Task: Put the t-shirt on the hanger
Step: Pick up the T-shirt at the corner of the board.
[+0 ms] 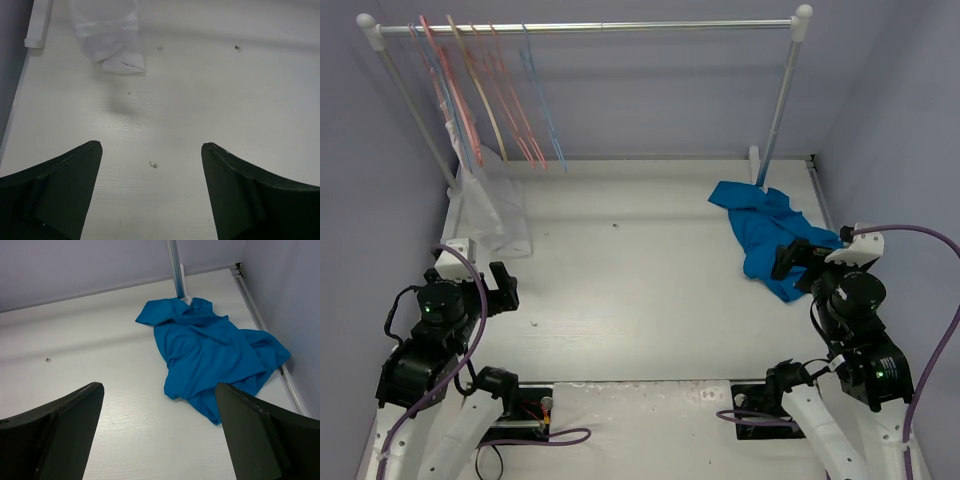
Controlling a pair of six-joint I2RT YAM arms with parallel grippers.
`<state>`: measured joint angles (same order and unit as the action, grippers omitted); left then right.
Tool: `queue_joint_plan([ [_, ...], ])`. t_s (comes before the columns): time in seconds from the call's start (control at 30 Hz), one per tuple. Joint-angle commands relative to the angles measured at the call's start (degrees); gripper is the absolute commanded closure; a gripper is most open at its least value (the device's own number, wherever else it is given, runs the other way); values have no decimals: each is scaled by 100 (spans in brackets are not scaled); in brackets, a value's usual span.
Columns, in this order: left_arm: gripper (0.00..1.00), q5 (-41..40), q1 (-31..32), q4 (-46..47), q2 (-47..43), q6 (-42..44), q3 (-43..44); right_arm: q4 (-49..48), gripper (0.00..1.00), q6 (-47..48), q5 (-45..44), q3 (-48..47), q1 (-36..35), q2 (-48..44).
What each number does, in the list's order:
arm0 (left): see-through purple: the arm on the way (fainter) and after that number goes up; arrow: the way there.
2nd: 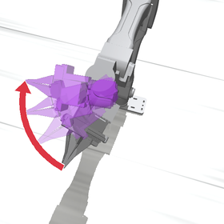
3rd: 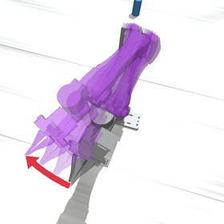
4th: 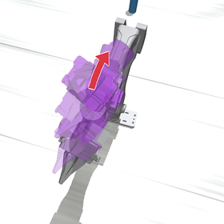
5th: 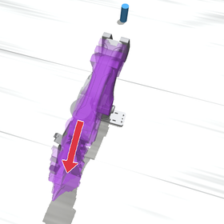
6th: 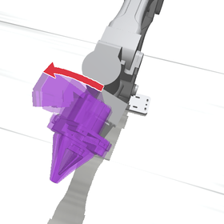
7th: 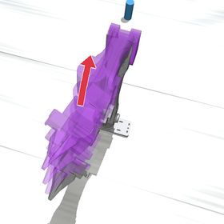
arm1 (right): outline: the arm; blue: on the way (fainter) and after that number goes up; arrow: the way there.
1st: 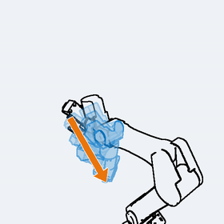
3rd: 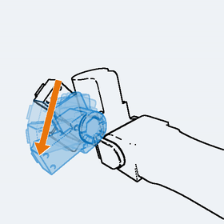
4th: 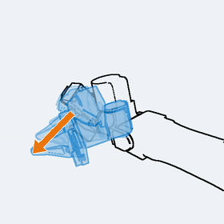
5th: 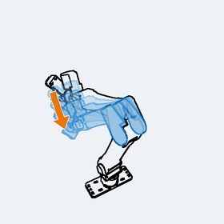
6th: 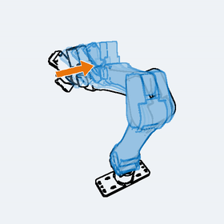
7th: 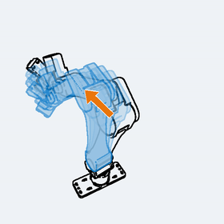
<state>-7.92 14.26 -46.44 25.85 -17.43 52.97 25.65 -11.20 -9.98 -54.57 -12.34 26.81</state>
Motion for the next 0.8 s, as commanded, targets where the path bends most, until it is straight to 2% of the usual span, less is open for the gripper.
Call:
queue_joint_plan([
  [0.0, 18, 54, 15, 302, 201, -94, 205, -350, 0, -75, -390, -142, 30, 298],
  [0.17, 18, -192, 15, 4, 561, -278, 441, -420, 0, -504, -706, -168, 30, 930],
  [0.4, 18, 133, 24, -427, 1369, -568, 1004, -526, 0, -1568, -1629, -379, 117, 2529],
  [0.47, 18, 247, 24, -550, 1493, -656, 1171, -726, 0, -1735, -1508, -353, 414, 3048],
  [0.57, 18, 518, 24, -656, 1643, -727, 1268, -1157, 1, -2008, -754, -134, 1003, 3672],
  [0.6, 18, 598, 33, -656, 1678, -735, 1295, -1246, 2, -2139, -412, -81, 1406, 3961],
  [0.77, 18, 958, 24, -586, 1643, -815, 1233, -1790, 2, -2307, -268, 25, 1778, 4806],
])
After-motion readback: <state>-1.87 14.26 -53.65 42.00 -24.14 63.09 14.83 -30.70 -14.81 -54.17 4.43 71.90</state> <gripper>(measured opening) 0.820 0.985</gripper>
